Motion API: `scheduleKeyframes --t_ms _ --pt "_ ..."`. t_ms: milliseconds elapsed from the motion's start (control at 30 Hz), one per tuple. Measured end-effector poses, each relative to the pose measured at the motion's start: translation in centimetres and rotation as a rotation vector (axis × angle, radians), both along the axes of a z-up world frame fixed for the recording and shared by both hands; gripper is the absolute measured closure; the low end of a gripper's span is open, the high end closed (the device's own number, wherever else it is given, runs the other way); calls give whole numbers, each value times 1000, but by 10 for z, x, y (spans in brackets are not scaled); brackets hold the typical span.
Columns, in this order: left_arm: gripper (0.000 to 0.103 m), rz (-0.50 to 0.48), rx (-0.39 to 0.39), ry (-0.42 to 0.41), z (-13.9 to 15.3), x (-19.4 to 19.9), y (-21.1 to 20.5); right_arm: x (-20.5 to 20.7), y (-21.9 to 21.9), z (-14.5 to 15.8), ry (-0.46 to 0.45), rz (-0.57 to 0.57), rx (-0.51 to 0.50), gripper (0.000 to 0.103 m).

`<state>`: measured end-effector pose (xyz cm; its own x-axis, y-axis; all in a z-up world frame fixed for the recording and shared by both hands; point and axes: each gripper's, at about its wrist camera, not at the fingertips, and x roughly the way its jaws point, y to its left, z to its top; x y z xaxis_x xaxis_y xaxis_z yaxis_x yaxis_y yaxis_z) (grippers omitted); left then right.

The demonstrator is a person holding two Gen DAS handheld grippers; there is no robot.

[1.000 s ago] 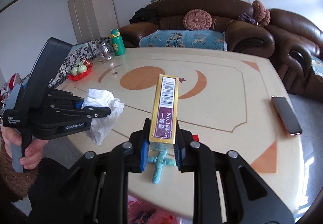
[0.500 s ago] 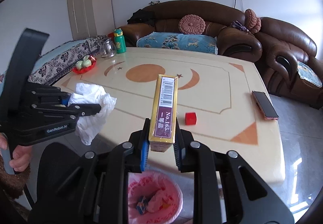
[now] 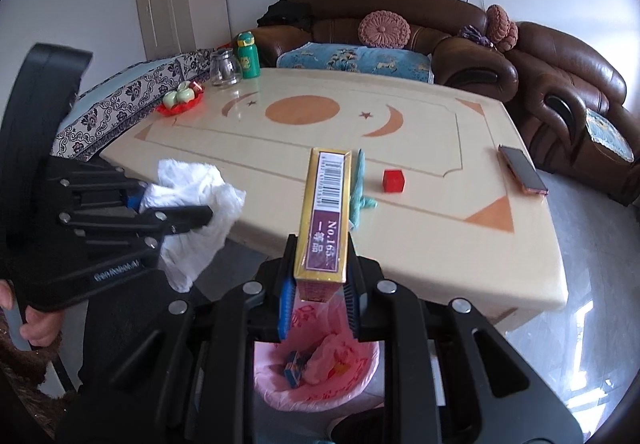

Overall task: Collect trash
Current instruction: 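Lift the tissue and card box and carry them over the pink bin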

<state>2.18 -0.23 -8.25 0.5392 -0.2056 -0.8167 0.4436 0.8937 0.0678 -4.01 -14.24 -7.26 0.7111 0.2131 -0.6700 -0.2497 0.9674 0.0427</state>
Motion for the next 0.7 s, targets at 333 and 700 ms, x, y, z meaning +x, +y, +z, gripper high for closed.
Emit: scheduleKeyframes --t_ms 333,700 --pt "87 -28 28 94 -52 -14 -5 -14 3 -34 78 -7 -1 82" --pt "87 -26 49 190 -104 -8 -8 -9 7 -82 165 -18 -40 82"
